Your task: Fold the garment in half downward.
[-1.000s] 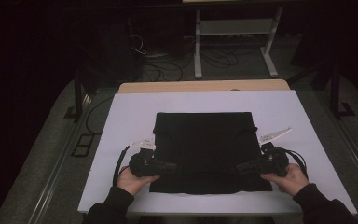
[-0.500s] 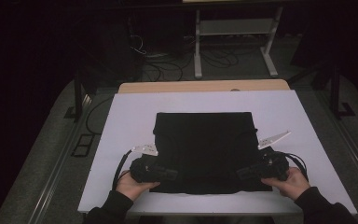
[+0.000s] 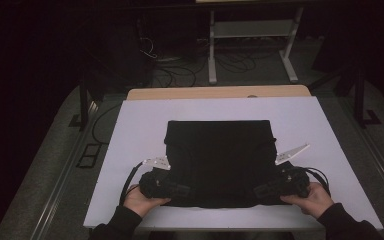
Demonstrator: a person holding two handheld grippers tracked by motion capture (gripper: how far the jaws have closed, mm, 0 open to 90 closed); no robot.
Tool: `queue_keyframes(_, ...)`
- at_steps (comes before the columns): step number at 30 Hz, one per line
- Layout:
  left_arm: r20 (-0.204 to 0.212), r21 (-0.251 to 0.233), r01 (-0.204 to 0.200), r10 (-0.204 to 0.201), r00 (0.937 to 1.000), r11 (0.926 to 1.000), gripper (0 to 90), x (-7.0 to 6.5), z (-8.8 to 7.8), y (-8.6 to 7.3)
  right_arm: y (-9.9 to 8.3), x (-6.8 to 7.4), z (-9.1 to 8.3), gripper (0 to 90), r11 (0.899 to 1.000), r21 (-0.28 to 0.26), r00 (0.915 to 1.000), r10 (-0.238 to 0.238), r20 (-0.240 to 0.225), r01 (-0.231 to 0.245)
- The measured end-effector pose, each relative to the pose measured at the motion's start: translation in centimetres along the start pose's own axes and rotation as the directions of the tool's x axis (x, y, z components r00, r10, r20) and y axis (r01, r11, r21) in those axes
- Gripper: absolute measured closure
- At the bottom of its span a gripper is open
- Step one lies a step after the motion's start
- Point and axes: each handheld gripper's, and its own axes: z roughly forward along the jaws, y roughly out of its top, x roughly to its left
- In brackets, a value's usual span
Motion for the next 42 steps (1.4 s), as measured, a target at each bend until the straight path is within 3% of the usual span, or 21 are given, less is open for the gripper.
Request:
queue_keyframes(10,0.007,0.04,-0.002,0.002,1.0,0.9992,85.4,0.1,0.4,-0.1,-0.1,0.0,0.2,84.2,1.0,0.02,1.0,0.002,-0.002,-0.002)
queue_keyframes(14,0.011,0.042,0.002,-0.003,0.9999,0.9991,81.1,0.0,0.5,-0.2,-0.2,-0.1,0.1,75.5,1.0,0.017,0.9998,0.019,-0.003,-0.019)
queue_keyframes(19,-0.009,0.027,-0.02,0.021,0.9997,0.9994,62.7,-0.1,0.4,-0.1,0.0,0.0,-0.2,57.8,1.0,-0.014,0.9994,0.02,0.028,-0.02)
queue_keyframes(20,-0.009,0.027,-0.02,0.021,0.9997,0.9994,57.4,-0.1,0.4,-0.1,0.0,0.0,-0.2,57.8,1.0,-0.014,0.9994,0.02,0.028,-0.02)
queue_keyframes(21,-0.013,0.02,-0.018,0.018,0.9998,0.9996,52.4,-0.1,0.4,-0.1,0.0,0.1,-0.3,49.0,0.999,-0.035,0.9987,0.009,0.05,-0.008)
queue_keyframes(23,-0.026,0.002,-0.016,0.016,0.9995,0.9999,45.7,0.0,0.3,-0.1,0.1,0.2,-0.5,41.7,0.998,-0.063,0.9973,0.0,0.074,0.004)
queue_keyframes(27,-0.077,-0.047,-0.016,0.013,0.9969,0.9988,35.6,-0.2,-0.1,-0.1,0.2,0.3,-0.8,31.7,0.995,-0.098,0.9933,-0.006,0.115,0.017)
queue_keyframes(28,-0.082,-0.06,-0.021,0.016,0.9965,0.998,29.0,-0.2,-0.2,-0.1,0.2,0.2,-1.0,23.5,0.993,-0.114,0.9903,-0.001,0.139,0.017)
queue_keyframes(30,-0.092,-0.078,-0.022,0.014,0.9957,0.9968,25.6,-0.2,-0.5,0.0,0.2,0.3,-1.0,19.6,0.993,-0.117,0.9878,-0.003,0.156,0.021)
queue_keyframes(31,-0.095,-0.09,-0.023,0.014,0.9954,0.9957,17.4,-0.2,-0.7,0.0,0.3,0.3,-1.1,13.9,0.991,-0.127,0.983,-0.009,0.183,0.033)
queue_keyframes(34,-0.109,-0.123,-0.029,0.016,0.9939,0.992,12.9,0.0,-1.2,-0.1,0.3,0.4,-1.2,12.1,0.99,-0.138,0.9807,-0.012,0.195,0.04)
queue_keyframes(38,-0.142,-0.157,-0.026,0.004,0.9898,0.9873,5.4,0.2,-1.6,-0.2,0.4,0.5,-1.3,0.9,0.988,-0.145,0.9772,-0.021,0.211,0.053)
queue_keyframes(42,-0.18,-0.176,-0.027,-0.005,0.9837,0.984,0.0,0.3,-1.8,-0.3,0.5,0.6,-1.3,0.0,0.988,-0.142,0.9771,-0.03,0.211,0.061)
